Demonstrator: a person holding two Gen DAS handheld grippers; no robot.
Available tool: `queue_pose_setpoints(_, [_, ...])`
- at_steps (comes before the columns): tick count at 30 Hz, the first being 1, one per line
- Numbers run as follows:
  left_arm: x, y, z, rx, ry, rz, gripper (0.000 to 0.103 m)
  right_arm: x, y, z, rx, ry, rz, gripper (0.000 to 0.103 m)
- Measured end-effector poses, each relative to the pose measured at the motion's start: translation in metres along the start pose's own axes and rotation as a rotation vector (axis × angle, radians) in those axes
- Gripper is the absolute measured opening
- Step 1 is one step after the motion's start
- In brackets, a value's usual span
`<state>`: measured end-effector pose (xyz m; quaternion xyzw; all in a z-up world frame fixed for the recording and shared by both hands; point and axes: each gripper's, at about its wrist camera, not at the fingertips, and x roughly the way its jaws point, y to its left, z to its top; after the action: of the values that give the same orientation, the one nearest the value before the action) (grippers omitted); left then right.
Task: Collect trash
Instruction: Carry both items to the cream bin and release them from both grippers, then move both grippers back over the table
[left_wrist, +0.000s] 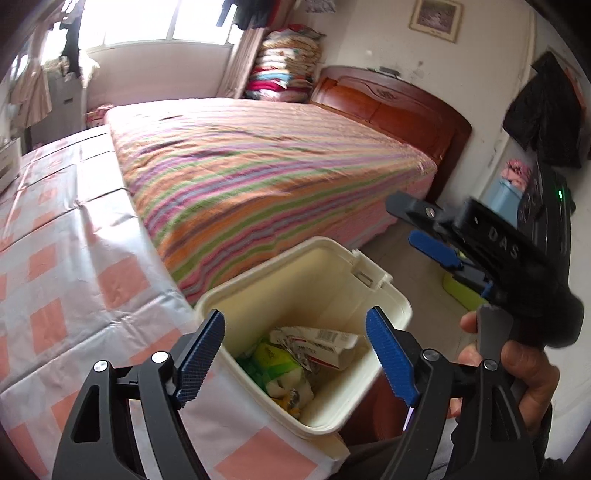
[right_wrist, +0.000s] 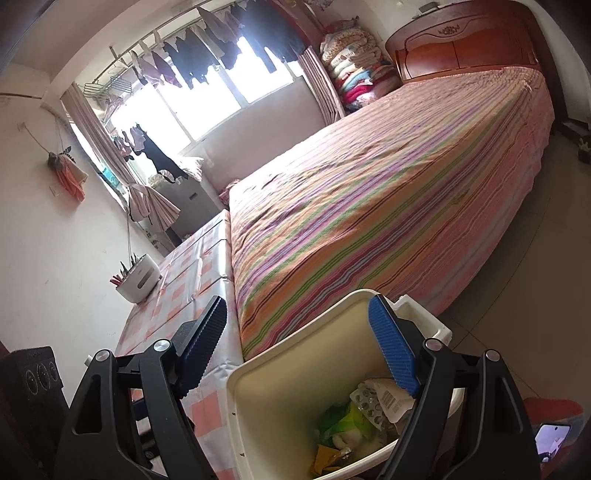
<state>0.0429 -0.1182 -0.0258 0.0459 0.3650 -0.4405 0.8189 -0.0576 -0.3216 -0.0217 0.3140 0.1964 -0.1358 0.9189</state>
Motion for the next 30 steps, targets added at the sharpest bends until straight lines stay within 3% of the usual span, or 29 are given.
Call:
queue_pose_setpoints(11, [-0.045, 0.068, 0.009, -0.168, -0.107, 0.077, 0.077, 0.025, 0.042, -0.016, -0.095, 0.038, 0.044, 0.080])
queue_pose_setpoints(30, [-0.093, 0.128, -0.001, -0.245, -0.173, 0.186, 0.077, 0.048, 0.096, -0.035, -0.184, 0.113, 0.118, 0.081])
